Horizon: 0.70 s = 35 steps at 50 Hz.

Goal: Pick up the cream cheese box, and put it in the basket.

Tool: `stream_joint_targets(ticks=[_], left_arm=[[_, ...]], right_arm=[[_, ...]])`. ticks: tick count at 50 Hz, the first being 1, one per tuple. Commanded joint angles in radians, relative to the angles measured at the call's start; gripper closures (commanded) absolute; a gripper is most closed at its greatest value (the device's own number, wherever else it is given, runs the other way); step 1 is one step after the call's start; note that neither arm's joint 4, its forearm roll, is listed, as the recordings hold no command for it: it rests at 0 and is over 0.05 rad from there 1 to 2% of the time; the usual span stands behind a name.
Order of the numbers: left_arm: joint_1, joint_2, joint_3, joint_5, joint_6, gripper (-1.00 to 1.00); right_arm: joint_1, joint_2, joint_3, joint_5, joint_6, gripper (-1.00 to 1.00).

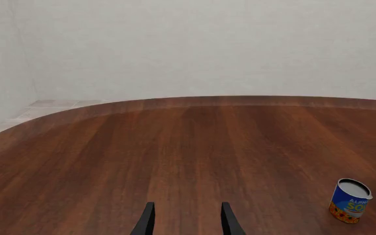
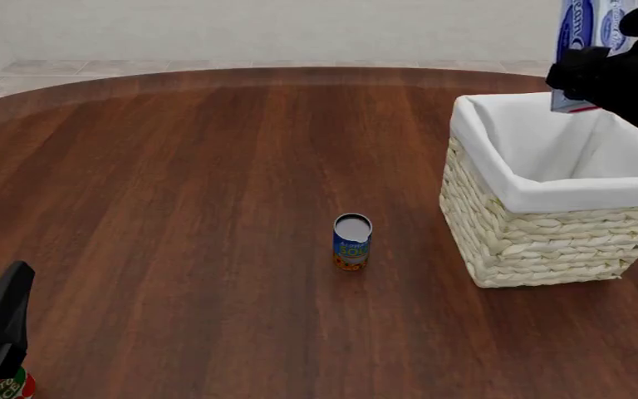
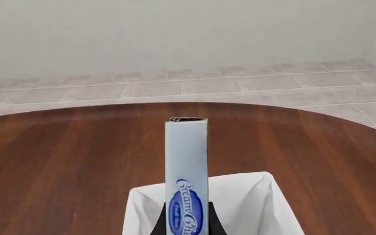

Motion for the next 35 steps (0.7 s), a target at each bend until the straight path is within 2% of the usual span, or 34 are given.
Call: stream_joint_targets(ticks=[1,35], left_arm=[[0.0,0.0,0.0,0.0,0.0,-1.0],[0.0,0.0,0.0,0.0,0.0,-1.0]], right_arm=[[0.001,0.006,-0.004,-0.014,0.012,1.0],[-0.001,0.043,-0.022,-0.018,0.014,1.0]])
